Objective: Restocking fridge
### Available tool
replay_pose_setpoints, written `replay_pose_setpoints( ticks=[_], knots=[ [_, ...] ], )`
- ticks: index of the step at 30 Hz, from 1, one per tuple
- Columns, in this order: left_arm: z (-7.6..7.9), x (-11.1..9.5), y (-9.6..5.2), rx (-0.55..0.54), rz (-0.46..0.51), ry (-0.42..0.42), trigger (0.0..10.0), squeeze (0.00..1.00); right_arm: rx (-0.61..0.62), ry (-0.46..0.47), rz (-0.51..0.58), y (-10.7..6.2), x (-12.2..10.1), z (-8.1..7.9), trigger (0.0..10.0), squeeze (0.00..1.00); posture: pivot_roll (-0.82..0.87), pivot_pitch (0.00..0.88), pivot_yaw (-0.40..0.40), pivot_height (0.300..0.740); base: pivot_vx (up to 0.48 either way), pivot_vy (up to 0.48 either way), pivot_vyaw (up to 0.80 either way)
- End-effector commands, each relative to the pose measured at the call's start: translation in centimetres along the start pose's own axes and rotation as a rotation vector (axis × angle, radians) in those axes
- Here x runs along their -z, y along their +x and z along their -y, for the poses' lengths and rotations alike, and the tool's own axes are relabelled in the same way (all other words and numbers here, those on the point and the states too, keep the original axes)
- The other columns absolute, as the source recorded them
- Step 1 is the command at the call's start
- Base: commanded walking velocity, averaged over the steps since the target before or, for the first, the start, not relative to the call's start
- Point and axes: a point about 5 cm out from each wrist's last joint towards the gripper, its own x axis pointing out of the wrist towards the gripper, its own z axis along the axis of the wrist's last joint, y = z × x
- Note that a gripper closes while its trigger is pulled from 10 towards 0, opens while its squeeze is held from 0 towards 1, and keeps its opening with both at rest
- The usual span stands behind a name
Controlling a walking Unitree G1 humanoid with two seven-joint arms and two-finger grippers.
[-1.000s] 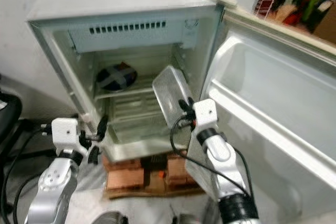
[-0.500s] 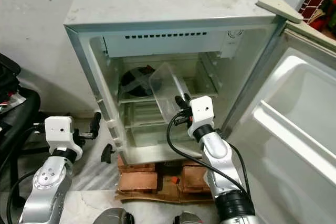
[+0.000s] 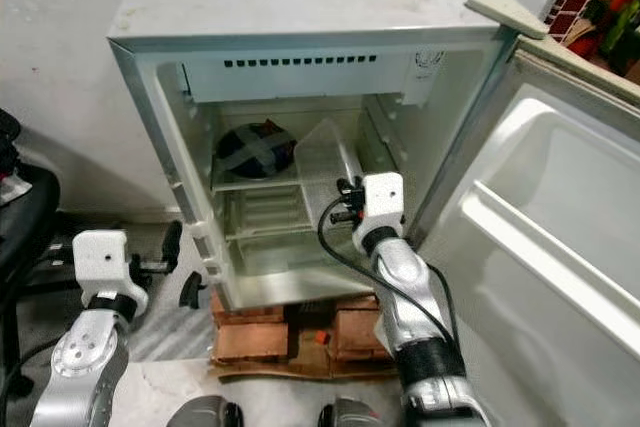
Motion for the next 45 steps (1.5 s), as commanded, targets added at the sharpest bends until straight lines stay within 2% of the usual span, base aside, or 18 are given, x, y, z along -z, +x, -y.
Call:
replay_pose_setpoints(
  ticks=[1, 2, 4, 5, 7, 10, 14, 20, 22, 29, 32, 37, 38, 41, 45],
  knots=[
    [0.1, -0.2, -0.5, -0.004, -0.001, 0.008, 10.0, 0.0, 0.014, 0.036, 0.004, 0.8, -0.5, -0.1, 10.0, 0.0, 0.2, 0.14, -0.053, 0.74, 0.0, 0.0, 0.0],
    [0.1, -0.2, -0.5, -0.004, -0.001, 0.008, 10.0, 0.0, 0.014, 0.036, 0.004, 0.8, -0.5, -0.1, 10.0, 0.0, 0.2, 0.14, -0.053, 0.74, 0.0, 0.0, 0.0],
    [-0.2, -0.3, -1.6, -0.014, -0.015, 0.01, 10.0, 0.0, 0.031, 0.106, -0.017, 2.2, -0.7, -0.7, 10.0, 0.0, 0.24, 0.163, -0.06, 0.74, 0.0, 0.0, 0.0],
    [-0.2, -0.3, -1.6, -0.014, -0.015, 0.01, 10.0, 0.0, 0.031, 0.106, -0.017, 2.2, -0.7, -0.7, 10.0, 0.0, 0.24, 0.163, -0.06, 0.74, 0.0, 0.0, 0.0],
    [-0.5, -0.3, -2.3, -0.023, -0.028, 0.02, 10.0, 0.0, 0.035, 0.144, -0.022, 3.5, -1.4, -1.5, 10.0, 0.0, 0.27, 0.18, -0.067, 0.74, 0.0, 0.0, 0.0],
    [-0.9, -0.3, -3.5, -0.038, -0.045, 0.026, 10.0, 0.0, 0.038, 0.176, -0.006, 4.9, -2.7, -2.4, 10.0, 0.0, 0.29, 0.21, -0.077, 0.74, 0.0, 0.0, 0.0],
    [-0.9, -0.1, -4.8, -0.058, -0.074, 0.021, 10.0, 0.0, 0.056, 0.187, 0.045, 6.1, -4.8, -2.6, 10.0, 0.0, 0.3, 0.237, -0.085, 0.74, 0.0, 0.0, 0.0],
    [-0.5, -0.2, -5.6, -0.062, -0.097, 0.014, 10.0, 0.0, 0.161, 0.191, 0.086, 6.6, -6.1, -1.3, 10.0, 0.0, 0.31, 0.261, -0.098, 0.74, 0.0, 0.0, 0.0],
    [-0.7, -0.3, -5.9, -0.079, -0.1, 0.012, 10.0, 0.0, 0.191, 0.192, 0.095, 6.4, -6.2, -0.1, 10.0, 0.0, 0.32, 0.267, -0.105, 0.74, 0.0, 0.0, 0.0],
    [-0.8, 0.0, -6.6, -0.097, -0.126, 0.006, 10.0, 0.0, 0.218, 0.142, 0.098, 5.9, -5.8, 1.8, 10.0, 0.0, 0.31, 0.273, -0.114, 0.74, 0.0, 0.0, 0.0],
    [-0.5, 0.0, -6.5, -0.096, -0.127, 0.002, 10.0, 0.0, 0.249, 0.158, 0.064, 5.6, -5.1, 2.3, 10.0, 0.0, 0.31, 0.284, -0.124, 0.74, 0.0, 0.0, 0.0],
    [-0.3, 0.0, -6.7, -0.092, -0.135, -0.001, 10.0, 0.0, 0.213, 0.146, 0.042, 6.4, -5.7, 0.9, 10.0, 0.0, 0.3, 0.29, -0.127, 0.74, 0.0, 0.0, 0.0],
    [-0.2, 0.1, -6.8, -0.091, -0.14, -0.002, 10.0, 0.0, 0.202, 0.17, 0.031, 6.7, -5.9, 0.2, 10.0, 0.0, 0.3, 0.297, -0.128, 0.74, 0.0, 0.0, 0.0],
    [-0.2, 0.1, -6.8, -0.09, -0.141, -0.002, 10.0, 0.0, 0.202, 0.196, 0.026, 7.1, -6.3, -0.5, 10.0, 0.0, 0.3, 0.299, -0.13, 0.74, 0.0, 0.0, 0.0],
    [-0.1, -0.1, -6.8, -0.094, -0.14, 0.0, 10.0, 0.0, 0.205, 0.286, 0.012, 7.7, -7.0, -1.8, 10.0, 0.0, 0.32, 0.307, -0.136, 0.74, 0.0, 0.0, 0.0]
  ],
)
